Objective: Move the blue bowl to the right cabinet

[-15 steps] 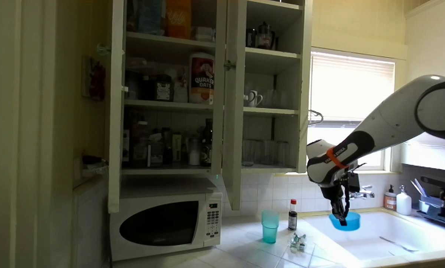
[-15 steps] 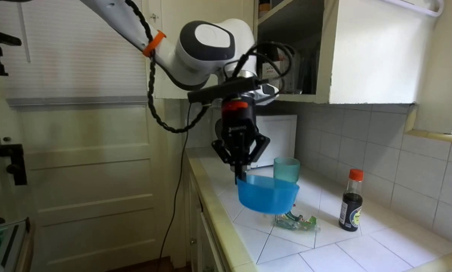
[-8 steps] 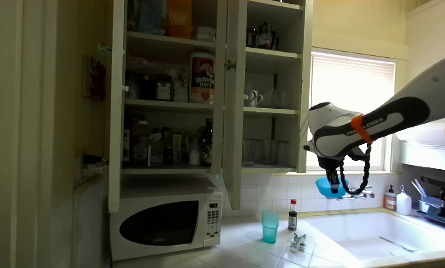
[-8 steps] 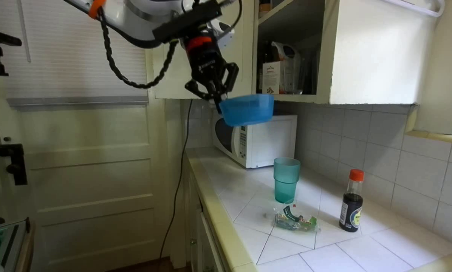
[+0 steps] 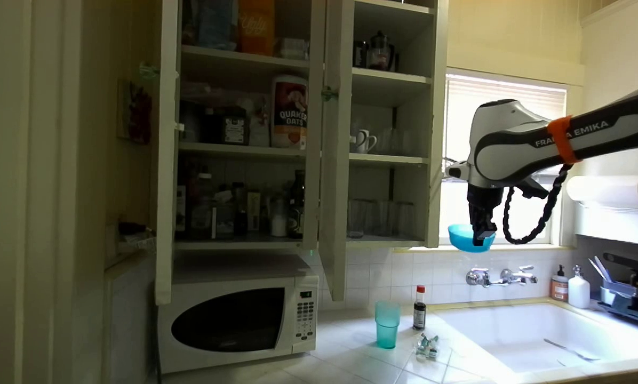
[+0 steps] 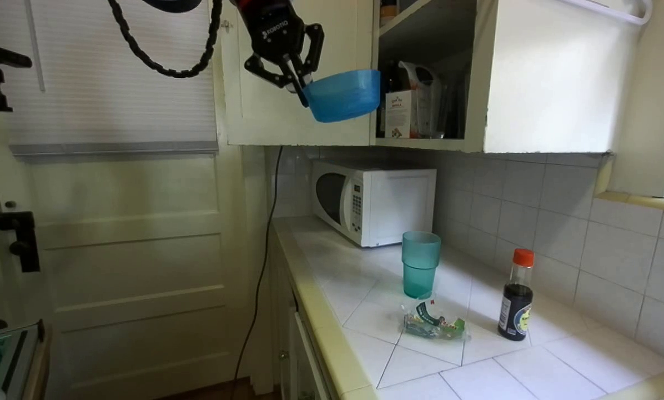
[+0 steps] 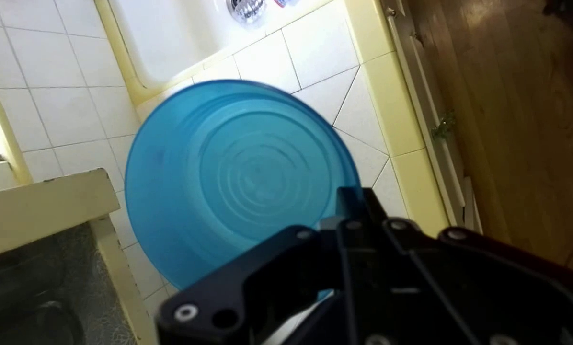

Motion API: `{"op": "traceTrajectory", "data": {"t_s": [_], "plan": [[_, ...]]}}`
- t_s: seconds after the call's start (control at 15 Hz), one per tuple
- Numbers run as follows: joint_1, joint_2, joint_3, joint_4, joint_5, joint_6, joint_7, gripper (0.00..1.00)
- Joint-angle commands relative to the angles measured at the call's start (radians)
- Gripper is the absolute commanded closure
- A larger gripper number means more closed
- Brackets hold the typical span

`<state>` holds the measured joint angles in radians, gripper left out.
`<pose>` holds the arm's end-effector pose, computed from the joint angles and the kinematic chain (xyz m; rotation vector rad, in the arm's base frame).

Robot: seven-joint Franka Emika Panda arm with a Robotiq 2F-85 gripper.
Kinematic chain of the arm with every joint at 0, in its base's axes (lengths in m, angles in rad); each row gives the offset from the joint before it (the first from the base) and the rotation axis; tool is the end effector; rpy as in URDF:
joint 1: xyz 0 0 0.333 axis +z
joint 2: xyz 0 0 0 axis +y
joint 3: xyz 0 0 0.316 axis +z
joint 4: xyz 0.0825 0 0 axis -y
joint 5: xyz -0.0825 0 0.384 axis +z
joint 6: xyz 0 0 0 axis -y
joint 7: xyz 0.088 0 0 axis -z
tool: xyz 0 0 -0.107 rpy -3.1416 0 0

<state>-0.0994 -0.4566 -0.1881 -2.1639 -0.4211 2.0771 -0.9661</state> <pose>0.4219 -0.1618 0.6131 2.4468 1.0633 0.1494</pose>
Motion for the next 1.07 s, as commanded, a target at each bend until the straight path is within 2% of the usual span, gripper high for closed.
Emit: {"op": "traceTrajectory", "data": {"t_s": [0.0,0.2,0.4,0.73,1.0], "plan": [[0.004,0.031,-0.004,0.034,-0.002,-0.002,-0.012,0.99],[0.012,0.125,-0.01,0.166,0.006,-0.024,-0.061,0.99],[0.025,0.222,-0.017,0.306,0.054,-0.08,-0.173,0.99],[0.025,0.406,0.016,0.509,0.118,-0.208,-0.316,0.99],[0.013,0.522,0.049,0.644,0.079,-0.259,-0.296,0.99]]}}
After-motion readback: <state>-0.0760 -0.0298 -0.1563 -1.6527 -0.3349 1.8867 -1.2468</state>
